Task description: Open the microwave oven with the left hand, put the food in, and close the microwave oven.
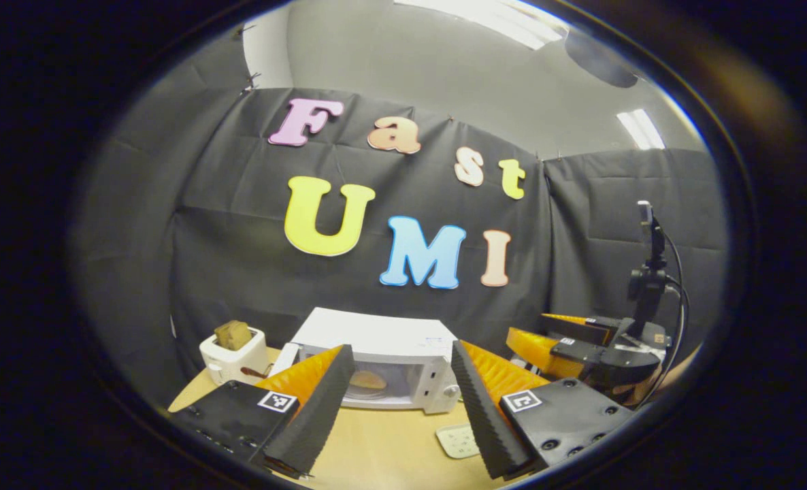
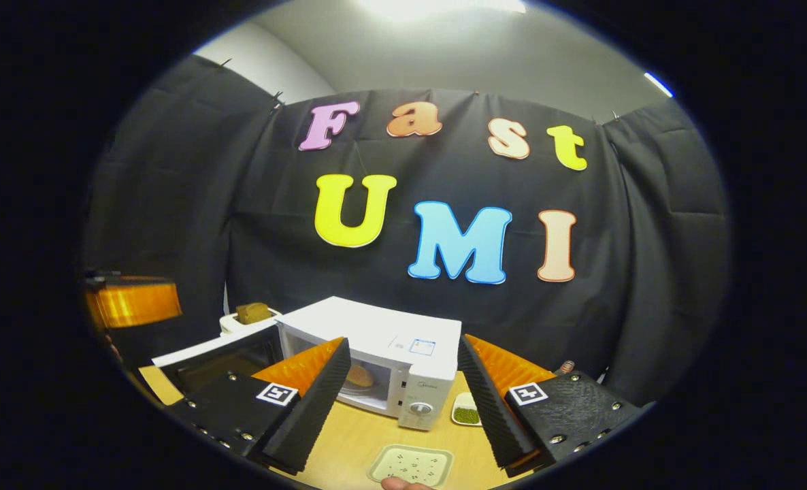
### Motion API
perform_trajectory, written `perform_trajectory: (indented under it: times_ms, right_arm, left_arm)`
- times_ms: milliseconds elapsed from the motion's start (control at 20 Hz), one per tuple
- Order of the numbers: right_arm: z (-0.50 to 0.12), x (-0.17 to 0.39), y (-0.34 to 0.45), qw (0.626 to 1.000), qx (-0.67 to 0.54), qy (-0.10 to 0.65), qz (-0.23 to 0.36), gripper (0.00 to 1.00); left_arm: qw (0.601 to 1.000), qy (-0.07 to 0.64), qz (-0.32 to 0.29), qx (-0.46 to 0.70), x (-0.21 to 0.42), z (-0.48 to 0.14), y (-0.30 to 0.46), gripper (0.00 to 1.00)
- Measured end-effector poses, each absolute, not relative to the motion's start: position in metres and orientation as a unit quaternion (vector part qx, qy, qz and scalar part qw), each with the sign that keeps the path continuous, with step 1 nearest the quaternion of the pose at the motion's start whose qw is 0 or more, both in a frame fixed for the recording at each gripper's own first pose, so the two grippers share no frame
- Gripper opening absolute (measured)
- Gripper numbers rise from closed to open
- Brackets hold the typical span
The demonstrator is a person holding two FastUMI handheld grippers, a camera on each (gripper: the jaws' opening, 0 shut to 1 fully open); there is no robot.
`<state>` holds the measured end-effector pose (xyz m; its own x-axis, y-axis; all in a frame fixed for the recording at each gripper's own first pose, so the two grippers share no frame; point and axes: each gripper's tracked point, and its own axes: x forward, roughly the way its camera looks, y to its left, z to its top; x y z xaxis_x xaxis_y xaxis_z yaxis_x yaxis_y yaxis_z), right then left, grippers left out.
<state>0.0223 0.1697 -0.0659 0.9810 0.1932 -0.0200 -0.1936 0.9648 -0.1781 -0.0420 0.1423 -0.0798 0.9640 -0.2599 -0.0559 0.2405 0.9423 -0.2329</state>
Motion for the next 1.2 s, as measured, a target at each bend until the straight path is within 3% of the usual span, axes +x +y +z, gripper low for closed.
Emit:
perform_trajectory:
  times_ms: [150,350,850,1200]
  right_arm:
    - [-0.037,0.010,0.156,0.992,-0.090,-0.038,0.076,0.97]
    - [-0.018,0.003,0.152,0.994,-0.076,-0.046,0.059,0.97]
    - [-0.012,-0.010,0.141,0.998,-0.052,-0.024,0.018,0.97]
    - [-0.016,-0.007,0.132,0.998,-0.060,-0.018,-0.003,0.97]
  left_arm:
    - [0.980,0.053,-0.152,-0.117,-0.049,-0.087,0.141,0.83]
    - [0.986,0.087,-0.117,-0.083,-0.069,-0.110,0.184,0.05]
    - [0.980,0.191,0.016,-0.051,-0.085,-0.235,0.340,0.07]
    - [0.971,0.238,-0.014,-0.029,-0.107,-0.279,0.334,0.07]
